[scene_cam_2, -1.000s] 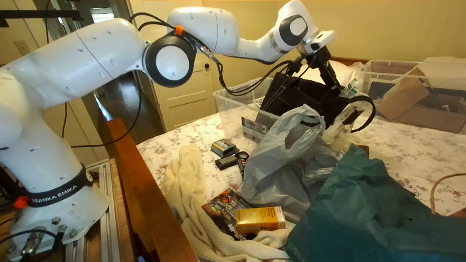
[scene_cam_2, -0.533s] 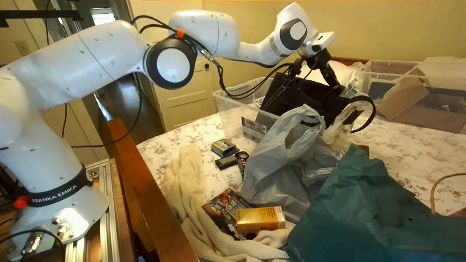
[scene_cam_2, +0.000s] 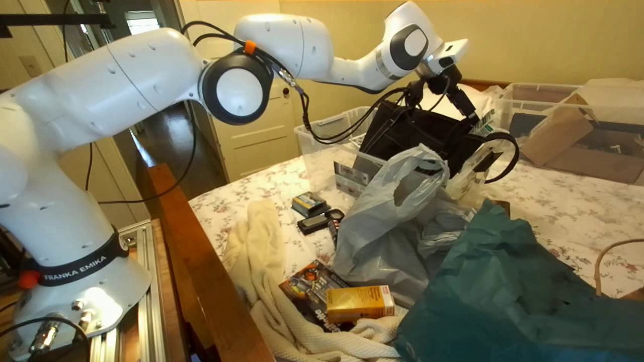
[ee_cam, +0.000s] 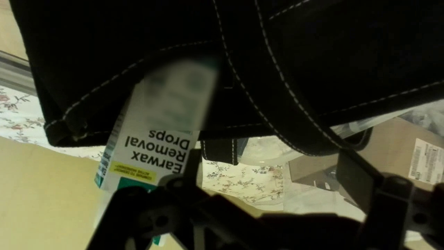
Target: Remove the white box from the front small pocket of the black bag and put it in the big pocket
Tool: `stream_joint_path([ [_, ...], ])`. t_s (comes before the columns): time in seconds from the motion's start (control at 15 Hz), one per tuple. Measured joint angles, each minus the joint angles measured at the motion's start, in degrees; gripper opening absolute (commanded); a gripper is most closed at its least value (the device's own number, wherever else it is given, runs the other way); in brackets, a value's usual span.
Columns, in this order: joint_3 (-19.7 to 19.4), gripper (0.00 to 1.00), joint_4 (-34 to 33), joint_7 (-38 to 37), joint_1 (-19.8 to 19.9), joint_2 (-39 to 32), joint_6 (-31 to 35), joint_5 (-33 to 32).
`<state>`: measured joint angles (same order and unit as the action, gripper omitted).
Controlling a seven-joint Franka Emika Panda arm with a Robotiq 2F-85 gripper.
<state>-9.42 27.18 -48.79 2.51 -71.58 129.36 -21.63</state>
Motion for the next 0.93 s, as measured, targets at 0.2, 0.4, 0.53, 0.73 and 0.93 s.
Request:
stream_joint_path([
  [0.2, 1.6, 1.0, 0.0, 5.2, 0.7, -0.1, 0.5, 0.2],
  [0.4, 3.2, 1.0, 0.5, 9.6, 1.0, -0.1, 0.5, 0.2],
  [0.53, 4.1, 1.0, 0.9, 11.9, 1.1, -0.1, 0.5, 0.2],
  [0.73, 5.3, 1.0, 1.2, 14.2, 1.3, -0.3, 0.5, 0.2],
  [0.93, 5.7, 0.74, 1.2, 15.5, 1.3, -0.6, 0.5, 0.2],
])
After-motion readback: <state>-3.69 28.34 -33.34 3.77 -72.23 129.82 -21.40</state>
